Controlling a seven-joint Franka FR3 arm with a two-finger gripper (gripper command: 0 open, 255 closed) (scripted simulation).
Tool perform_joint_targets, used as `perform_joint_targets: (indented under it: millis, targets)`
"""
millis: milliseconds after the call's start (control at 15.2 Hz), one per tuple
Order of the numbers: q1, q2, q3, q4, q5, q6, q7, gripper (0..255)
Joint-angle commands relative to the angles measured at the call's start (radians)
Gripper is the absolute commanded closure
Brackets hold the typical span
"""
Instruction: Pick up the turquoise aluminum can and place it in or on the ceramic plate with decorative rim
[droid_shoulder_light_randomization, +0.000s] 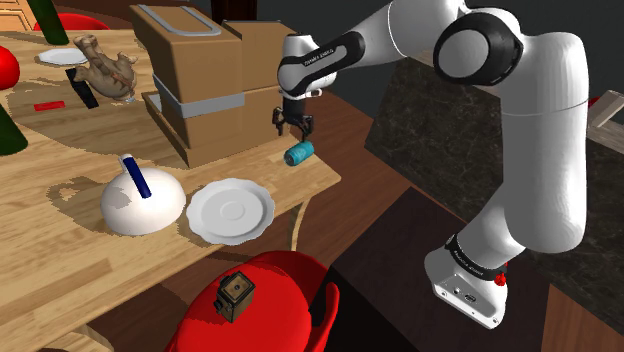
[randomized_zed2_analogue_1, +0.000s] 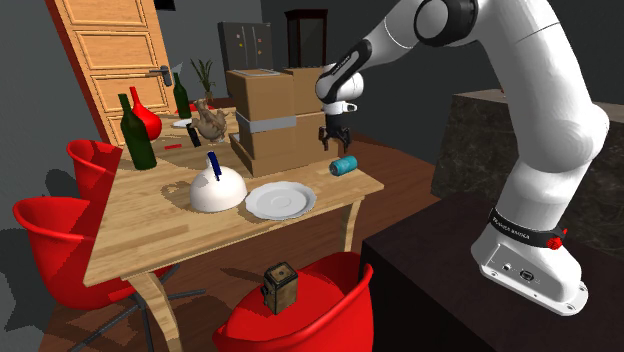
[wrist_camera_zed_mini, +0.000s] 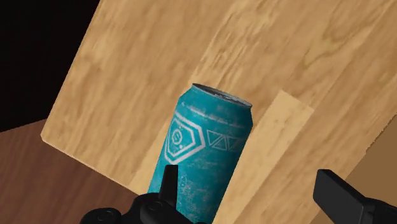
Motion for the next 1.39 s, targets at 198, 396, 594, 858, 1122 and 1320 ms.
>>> perform_joint_targets:
  millis: [198, 396, 594, 858, 1122, 1320]
  targets:
    - [-0.019, 0.018, -0.056, -0.050, 0.057, 0.035, 0.184, 0]
    - [-0.020, 0.040, -0.053, -0.059, 0.061, 0.066, 0.181, 0]
    - [-0.022, 0.062, -0.050, -0.066, 0.066, 0.095, 0.179, 0]
    - [-0.022, 0.067, -0.049, -0.067, 0.066, 0.101, 0.178, 0]
    - [-0.022, 0.067, -0.049, -0.067, 0.066, 0.101, 0.178, 0]
    - [-0.022, 0.067, -0.049, -0.067, 0.066, 0.101, 0.178, 255]
